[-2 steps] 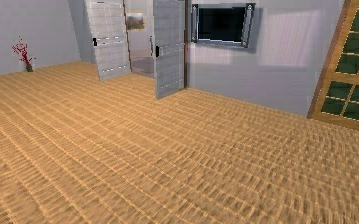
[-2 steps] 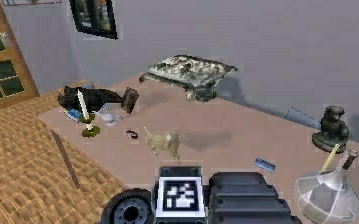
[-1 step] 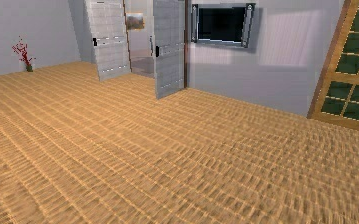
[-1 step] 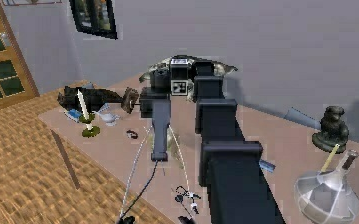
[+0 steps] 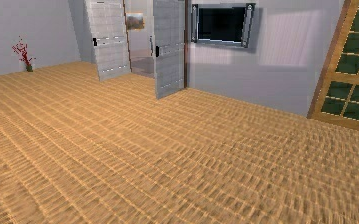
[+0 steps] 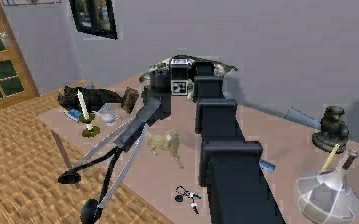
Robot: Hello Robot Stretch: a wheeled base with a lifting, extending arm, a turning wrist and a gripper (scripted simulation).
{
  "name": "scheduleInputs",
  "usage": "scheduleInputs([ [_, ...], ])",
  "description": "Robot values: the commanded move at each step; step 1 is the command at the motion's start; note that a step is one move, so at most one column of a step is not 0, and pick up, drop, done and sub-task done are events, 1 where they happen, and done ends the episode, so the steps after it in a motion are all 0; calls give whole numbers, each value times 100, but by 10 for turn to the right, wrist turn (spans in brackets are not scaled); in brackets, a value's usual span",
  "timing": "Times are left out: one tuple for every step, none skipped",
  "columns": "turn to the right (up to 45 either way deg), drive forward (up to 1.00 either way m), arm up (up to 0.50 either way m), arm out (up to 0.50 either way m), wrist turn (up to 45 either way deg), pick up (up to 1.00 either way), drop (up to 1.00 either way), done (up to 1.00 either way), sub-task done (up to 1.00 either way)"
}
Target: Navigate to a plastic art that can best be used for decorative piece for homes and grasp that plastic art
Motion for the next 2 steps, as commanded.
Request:
scheduleInputs([
  [0, 0, 0, 0, 450, 0, 0, 0, 0],
  [0, 0, 0, 0, 450, 0, 0, 0, 0],
])
